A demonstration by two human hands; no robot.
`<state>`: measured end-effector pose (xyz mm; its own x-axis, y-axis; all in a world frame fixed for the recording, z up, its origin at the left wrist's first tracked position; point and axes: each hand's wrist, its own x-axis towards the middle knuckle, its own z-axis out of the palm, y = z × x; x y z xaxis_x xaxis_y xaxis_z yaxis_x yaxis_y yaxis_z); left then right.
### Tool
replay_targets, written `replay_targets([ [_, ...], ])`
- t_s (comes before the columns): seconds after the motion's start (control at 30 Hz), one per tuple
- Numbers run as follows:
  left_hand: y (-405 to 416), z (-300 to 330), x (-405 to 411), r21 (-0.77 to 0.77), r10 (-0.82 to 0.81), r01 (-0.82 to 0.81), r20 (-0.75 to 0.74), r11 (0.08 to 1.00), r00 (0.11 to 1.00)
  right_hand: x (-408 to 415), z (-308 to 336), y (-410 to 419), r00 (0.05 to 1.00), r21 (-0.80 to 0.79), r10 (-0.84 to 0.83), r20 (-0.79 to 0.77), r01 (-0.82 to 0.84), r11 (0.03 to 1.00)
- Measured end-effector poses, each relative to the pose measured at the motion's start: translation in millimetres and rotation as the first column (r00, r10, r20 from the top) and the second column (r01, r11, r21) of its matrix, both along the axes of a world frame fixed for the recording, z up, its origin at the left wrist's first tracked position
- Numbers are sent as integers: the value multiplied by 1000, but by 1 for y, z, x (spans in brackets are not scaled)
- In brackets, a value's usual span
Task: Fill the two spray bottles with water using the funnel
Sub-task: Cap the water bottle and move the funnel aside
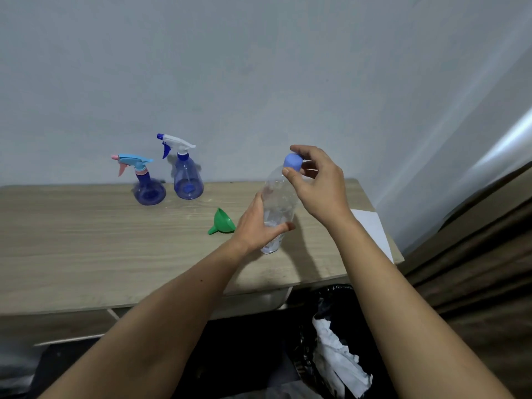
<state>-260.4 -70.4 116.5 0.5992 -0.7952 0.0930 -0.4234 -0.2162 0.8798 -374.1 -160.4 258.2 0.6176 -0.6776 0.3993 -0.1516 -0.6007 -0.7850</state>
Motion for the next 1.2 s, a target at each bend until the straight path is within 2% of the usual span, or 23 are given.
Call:
replay_targets([
  [0.13, 23, -14, 4, -40, 32, -33, -30, 999, 999, 2, -14, 9, 998, -19, -23, 55, 24, 1000],
  [0.23, 55, -39, 14, -56, 136, -139, -50, 989, 989, -2, -28, 12, 994, -11, -71, 82, 72, 997],
  [0.33, 84, -58, 35, -28, 258, -259, -17, 966, 966, -8, -52, 17, 989, 76, -133, 71, 128, 989],
  [0.43, 98, -62, 56, 17, 312, -312, 5, 950, 950, -11, -87, 23, 986, 178, -160, 44, 150, 973],
  [0.6, 95, -77, 88, 84, 275, -275, 10, 958, 961, -10, -149, 42, 990, 324, -135, -41, 141, 936],
  [0.73, 91, -98, 105, 138, 214, -209, -29, 968, 976, -1, -176, 51, 988, 380, -146, -55, 156, 912],
  [0.97, 77, -115, 118, 171, 214, -204, -46, 964, 976, 26, -190, 46, 968, 354, -245, -46, 245, 902],
  [1.2, 72, -123, 121, 85, 204, -203, -3, 975, 979, 38, -194, 46, 956, 324, -291, -42, 289, 901],
])
